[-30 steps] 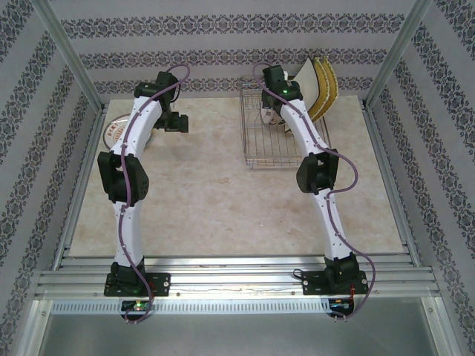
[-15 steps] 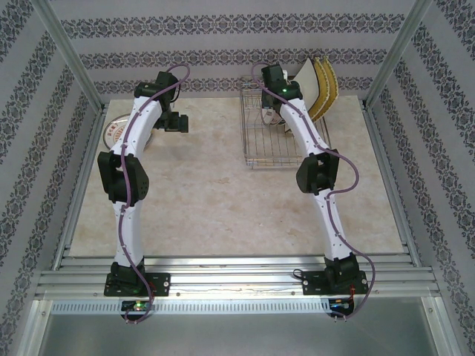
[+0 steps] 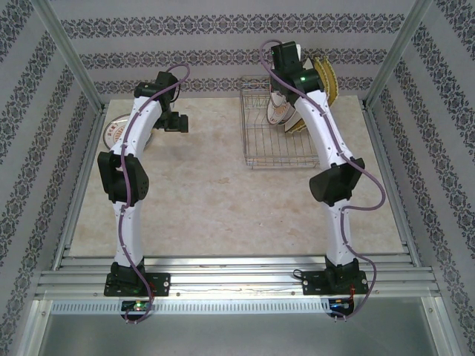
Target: Unload the plates from the dish rack
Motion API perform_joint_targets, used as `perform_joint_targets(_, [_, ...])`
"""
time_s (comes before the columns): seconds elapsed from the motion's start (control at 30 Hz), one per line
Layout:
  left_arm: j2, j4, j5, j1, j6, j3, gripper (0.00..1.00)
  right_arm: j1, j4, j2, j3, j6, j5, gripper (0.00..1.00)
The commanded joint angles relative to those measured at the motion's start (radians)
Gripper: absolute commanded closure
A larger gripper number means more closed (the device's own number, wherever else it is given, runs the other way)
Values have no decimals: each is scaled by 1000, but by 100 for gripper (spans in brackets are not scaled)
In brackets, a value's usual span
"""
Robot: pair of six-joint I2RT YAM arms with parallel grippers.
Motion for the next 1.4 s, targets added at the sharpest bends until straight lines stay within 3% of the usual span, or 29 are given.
perform_joint_targets(0.0, [-11, -4, -25, 5, -12, -2, 0, 1, 19, -71, -102, 2, -13, 100])
perform_joint_targets(0.1, [-9, -4, -25, 5, -12, -2, 0, -10, 56, -138, -206, 28, -131, 100])
perform_joint_targets(0.27, [-8, 1, -12, 5, -12, -3, 0, -62, 228, -302, -474, 84, -471, 100])
perform_joint_targets(0.47, [-16, 3, -2, 6, -12, -7, 0, -165, 664, -490, -896, 288, -966, 100])
perform_joint_targets(0.67, [-37, 18, 11, 5, -11, -32, 0, -196, 1067, -521, -1159, 530, -1216, 100])
perform_joint_targets(0.83, [-54, 41, 17, 5, -13, -60, 0, -192, 1231, -511, -1258, 622, -1267, 100])
perform_joint_targets(1.03, [-70, 68, 39, 6, -14, -90, 0, -190, 1252, -504, -1298, 623, -1264, 100])
perform_joint_targets(1.37, [-70, 147, 170, 9, 33, -137, 0, -180, 1293, -465, -1317, 641, -1267, 100])
